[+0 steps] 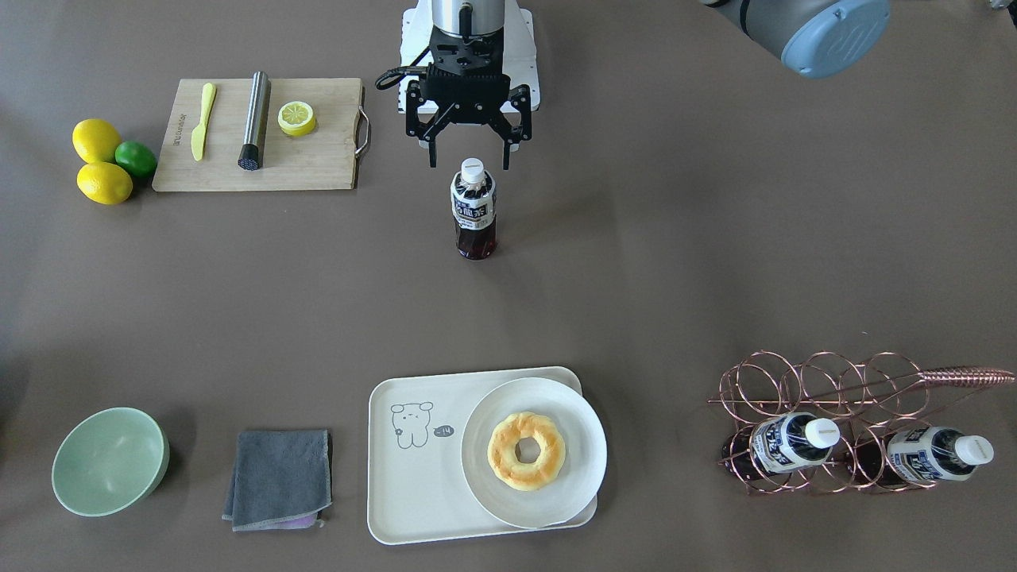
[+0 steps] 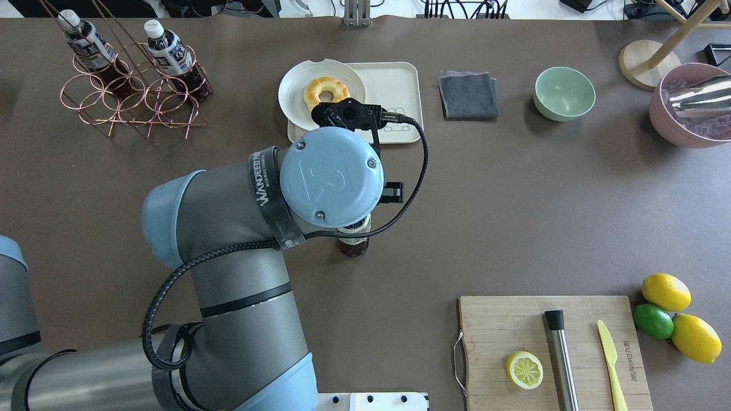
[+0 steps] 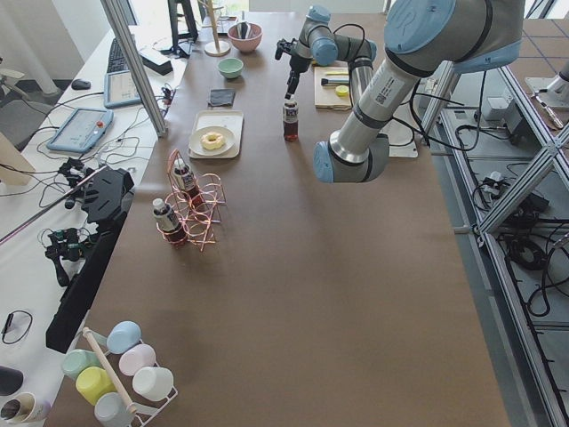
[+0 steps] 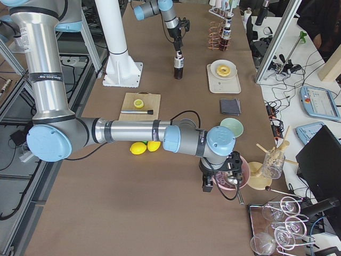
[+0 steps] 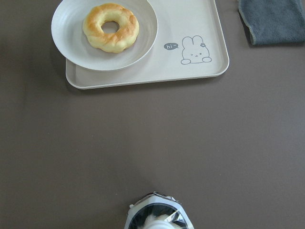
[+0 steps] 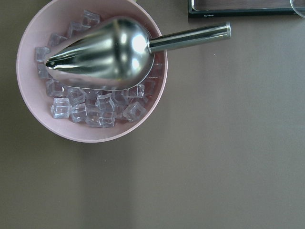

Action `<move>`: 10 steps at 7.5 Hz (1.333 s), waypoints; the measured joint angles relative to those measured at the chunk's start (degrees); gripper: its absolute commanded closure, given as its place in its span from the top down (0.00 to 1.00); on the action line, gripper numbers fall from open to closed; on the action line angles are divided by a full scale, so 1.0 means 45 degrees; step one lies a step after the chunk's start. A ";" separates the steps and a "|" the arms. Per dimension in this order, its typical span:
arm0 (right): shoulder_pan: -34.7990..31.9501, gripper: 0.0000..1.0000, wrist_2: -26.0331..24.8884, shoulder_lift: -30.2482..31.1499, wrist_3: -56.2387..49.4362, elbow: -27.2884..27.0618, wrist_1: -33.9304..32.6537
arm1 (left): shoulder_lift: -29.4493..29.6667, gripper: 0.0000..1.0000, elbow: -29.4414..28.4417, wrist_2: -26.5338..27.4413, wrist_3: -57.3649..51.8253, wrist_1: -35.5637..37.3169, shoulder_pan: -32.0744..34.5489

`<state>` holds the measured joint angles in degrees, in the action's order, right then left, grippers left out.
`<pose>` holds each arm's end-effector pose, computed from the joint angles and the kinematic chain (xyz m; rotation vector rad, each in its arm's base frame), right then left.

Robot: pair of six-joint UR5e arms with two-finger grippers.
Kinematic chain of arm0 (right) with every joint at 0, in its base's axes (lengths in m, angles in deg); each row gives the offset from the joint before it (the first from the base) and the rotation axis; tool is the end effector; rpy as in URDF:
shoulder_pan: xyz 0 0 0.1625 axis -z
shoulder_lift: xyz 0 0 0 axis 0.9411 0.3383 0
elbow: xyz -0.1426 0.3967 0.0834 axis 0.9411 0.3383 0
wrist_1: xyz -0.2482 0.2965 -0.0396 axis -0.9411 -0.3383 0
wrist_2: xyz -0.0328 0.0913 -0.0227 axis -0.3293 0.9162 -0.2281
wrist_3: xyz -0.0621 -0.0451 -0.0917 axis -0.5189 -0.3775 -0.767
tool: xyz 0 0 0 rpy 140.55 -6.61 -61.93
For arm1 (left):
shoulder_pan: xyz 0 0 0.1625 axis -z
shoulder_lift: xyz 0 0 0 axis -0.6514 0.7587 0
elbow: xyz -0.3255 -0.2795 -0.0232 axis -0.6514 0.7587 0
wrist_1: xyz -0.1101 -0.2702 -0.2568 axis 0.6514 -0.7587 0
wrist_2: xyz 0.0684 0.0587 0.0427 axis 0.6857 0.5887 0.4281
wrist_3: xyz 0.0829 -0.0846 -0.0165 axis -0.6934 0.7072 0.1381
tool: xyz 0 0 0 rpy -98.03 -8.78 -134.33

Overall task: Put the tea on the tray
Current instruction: 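Open the left gripper, leaving the bottle on the table, and withdraw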

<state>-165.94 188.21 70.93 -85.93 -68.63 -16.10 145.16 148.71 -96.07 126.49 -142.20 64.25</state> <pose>0.0979 -0.5077 0.6546 -0.0003 -0.8110 0.0250 0.5164 -0.3773 0.0838 0.3633 0.8088 -0.0955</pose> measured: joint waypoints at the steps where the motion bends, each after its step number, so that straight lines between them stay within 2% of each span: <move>1: 0.0000 1.00 0.0009 -0.0001 -0.0001 -0.0007 0.0000 | -0.0015 0.97 0.0104 -0.0112 -0.0278 0.0018 0.0323; 4: 0.0031 1.00 0.0045 -0.0025 0.0000 -0.0049 0.0000 | -0.0795 0.97 0.0388 -0.0930 -0.1752 -0.0283 0.2082; 7: 0.0207 1.00 0.0057 -0.0102 0.0123 -0.0182 0.0009 | -0.4030 0.97 0.1528 -0.0937 -0.1975 -0.3350 0.3230; 8: 0.0305 1.00 0.0058 -0.0224 0.0201 -0.0191 0.0007 | -0.4600 0.97 0.1514 -0.0965 -0.2033 -0.4129 0.3682; 10: 0.0506 1.00 0.0058 -0.0525 0.0392 -0.0174 0.0001 | -0.5239 0.97 0.1383 -0.1001 -0.2144 -0.4597 0.4383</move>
<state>-163.67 188.47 68.57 -84.16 -69.41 -16.09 121.59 154.93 -100.57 116.85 -162.89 83.97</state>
